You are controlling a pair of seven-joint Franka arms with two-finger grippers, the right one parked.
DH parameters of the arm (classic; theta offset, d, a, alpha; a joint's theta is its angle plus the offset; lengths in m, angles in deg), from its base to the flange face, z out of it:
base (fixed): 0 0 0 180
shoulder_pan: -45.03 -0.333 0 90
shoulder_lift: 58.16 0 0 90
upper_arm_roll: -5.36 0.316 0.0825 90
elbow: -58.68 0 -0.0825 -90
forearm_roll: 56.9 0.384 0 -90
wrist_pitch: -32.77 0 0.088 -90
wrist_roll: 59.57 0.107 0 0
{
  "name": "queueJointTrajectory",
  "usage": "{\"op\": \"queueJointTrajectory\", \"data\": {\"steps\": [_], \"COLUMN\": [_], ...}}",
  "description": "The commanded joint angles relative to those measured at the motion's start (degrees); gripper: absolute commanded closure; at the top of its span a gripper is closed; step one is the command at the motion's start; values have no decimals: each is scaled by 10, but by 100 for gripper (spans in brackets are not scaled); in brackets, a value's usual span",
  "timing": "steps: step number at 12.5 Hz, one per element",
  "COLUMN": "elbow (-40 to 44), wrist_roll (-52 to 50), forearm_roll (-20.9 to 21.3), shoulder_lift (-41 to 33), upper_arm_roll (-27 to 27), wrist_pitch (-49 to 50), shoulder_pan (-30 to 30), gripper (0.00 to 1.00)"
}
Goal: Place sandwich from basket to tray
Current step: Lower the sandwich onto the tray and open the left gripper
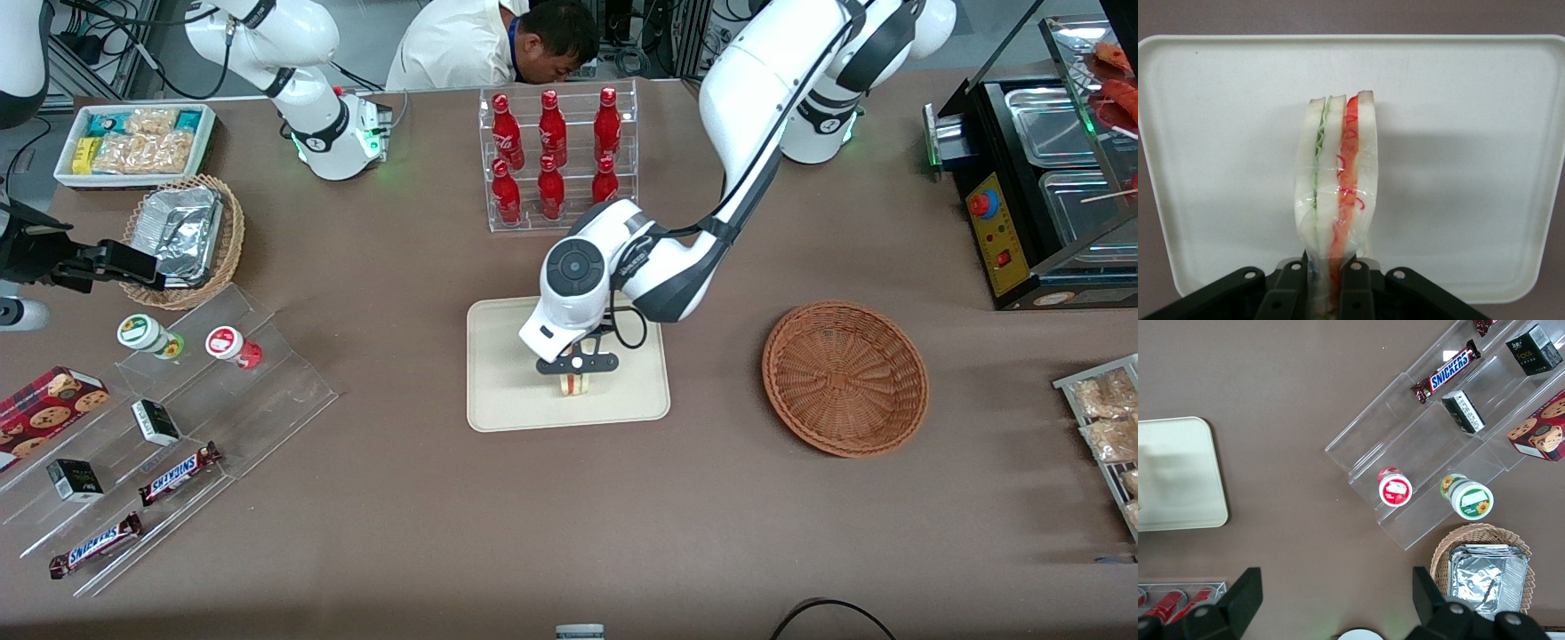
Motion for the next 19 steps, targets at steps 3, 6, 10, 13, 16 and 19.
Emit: {"op": "queueJointTrajectory", "data": {"steps": [3, 6, 10, 13, 16, 19], "elbow": [51, 51, 51, 50, 51, 51], "wrist_roll": [-30, -56, -60, -55, -55, -54], "forearm_roll": [28, 28, 28, 28, 25, 23], "shoulder_lift": [33, 44, 53, 53, 36, 5], "upper_arm_roll": [8, 8, 7, 7, 6, 5], "wrist_pitch": [17, 12, 5, 2, 8, 37], "shoulder_pan": [16, 16, 16, 16, 11, 10], "gripper": [100, 100, 94, 0, 0, 0]}}
